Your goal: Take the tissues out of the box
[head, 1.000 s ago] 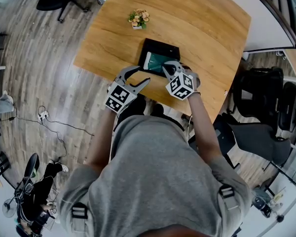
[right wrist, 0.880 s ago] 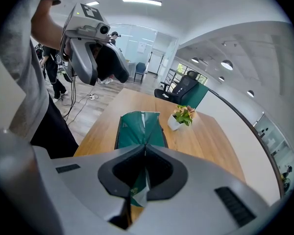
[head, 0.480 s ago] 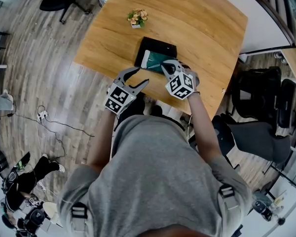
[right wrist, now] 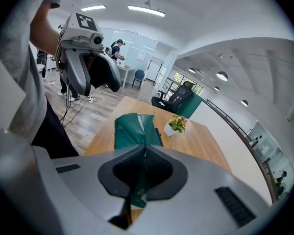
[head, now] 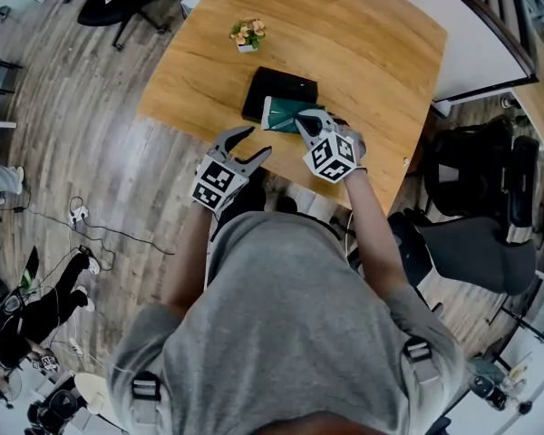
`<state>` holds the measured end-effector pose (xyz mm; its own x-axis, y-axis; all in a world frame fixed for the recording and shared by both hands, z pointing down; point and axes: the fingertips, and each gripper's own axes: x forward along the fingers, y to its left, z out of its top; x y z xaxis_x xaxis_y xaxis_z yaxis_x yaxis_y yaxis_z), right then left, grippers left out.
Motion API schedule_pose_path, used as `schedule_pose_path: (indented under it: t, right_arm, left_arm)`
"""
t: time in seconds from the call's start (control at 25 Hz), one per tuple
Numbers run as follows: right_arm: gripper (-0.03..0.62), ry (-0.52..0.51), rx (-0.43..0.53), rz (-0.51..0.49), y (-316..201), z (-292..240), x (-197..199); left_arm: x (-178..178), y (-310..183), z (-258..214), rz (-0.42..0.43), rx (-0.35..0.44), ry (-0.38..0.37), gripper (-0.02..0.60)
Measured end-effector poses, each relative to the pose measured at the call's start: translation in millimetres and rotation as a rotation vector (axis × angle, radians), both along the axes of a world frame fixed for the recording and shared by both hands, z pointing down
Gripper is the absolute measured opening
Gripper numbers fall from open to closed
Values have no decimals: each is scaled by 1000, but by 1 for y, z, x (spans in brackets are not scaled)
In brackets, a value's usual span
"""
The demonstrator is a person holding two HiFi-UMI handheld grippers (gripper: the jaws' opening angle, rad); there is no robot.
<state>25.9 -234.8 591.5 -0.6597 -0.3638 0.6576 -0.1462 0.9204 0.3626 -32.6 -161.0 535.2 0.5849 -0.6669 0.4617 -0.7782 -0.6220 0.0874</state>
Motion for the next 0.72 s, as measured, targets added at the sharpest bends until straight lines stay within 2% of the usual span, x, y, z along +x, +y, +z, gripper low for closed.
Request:
schedule_pose_path:
  t: [0.72]
  right_arm:
    - [8,-46,14,16,50,-11,45]
  left_arm:
    - [32,54,-2,-36,24,-31,245]
